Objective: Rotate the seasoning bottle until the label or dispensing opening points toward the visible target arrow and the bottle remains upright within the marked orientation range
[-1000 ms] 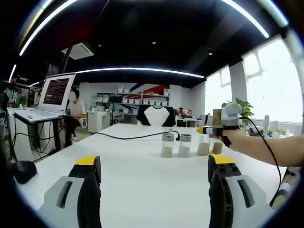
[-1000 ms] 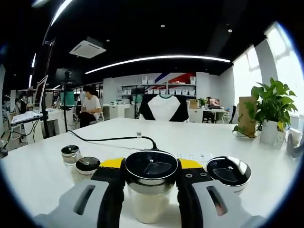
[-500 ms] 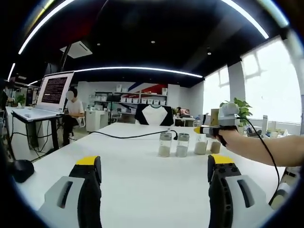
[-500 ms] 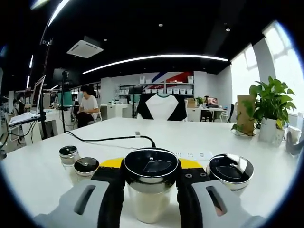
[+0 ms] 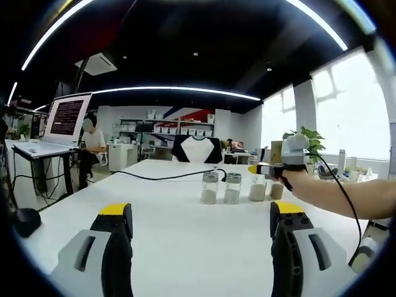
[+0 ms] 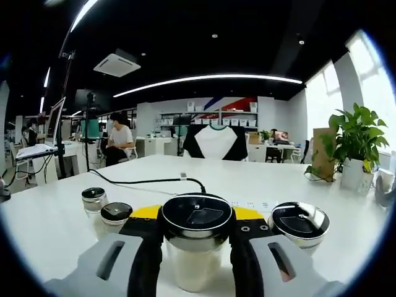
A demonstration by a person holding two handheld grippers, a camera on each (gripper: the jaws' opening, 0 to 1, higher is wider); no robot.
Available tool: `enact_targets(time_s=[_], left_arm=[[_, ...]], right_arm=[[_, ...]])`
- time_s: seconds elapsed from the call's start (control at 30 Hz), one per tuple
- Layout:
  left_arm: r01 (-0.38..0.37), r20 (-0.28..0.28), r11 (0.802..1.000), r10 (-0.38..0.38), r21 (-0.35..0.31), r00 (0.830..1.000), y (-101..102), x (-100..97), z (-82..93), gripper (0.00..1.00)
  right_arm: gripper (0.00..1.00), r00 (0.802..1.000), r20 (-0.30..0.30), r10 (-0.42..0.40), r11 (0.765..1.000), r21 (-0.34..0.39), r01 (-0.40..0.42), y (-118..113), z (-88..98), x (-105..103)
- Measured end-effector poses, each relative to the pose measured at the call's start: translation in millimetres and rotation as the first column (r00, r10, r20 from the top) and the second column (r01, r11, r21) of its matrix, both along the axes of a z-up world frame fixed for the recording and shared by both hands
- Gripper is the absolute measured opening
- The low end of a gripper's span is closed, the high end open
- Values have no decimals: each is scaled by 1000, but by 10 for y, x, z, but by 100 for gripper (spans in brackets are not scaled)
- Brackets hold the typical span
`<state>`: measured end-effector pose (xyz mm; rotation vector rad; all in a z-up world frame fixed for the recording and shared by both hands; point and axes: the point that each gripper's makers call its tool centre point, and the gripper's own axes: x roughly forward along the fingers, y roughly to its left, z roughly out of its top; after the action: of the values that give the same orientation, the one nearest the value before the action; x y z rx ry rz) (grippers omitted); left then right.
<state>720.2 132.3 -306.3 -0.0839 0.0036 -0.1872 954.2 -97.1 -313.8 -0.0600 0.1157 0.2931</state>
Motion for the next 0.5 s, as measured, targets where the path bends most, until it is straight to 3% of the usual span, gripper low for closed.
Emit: enact_targets(time_s=[0.07, 0.3, 0.4, 0.5], left_arm=[[2, -3, 1000, -2, 0, 1000, -8, 3, -9, 97], [13, -18, 1000, -13, -6, 1000, -33, 15, -58, 97], [15, -18, 1000, -15, -7, 1000, -41, 10, -59, 97], [14, -17, 1000, -14, -6, 1000, -43, 7, -58, 97]], right_arm=[[40, 1000, -6, 0, 1000, 29, 0, -5, -6, -33], [39, 998, 8, 63, 998, 12, -64, 91, 0, -225], [39, 995, 42, 94, 996, -16, -93, 121, 65, -326], [39, 993, 46, 113, 994, 2, -113, 115, 131, -366]])
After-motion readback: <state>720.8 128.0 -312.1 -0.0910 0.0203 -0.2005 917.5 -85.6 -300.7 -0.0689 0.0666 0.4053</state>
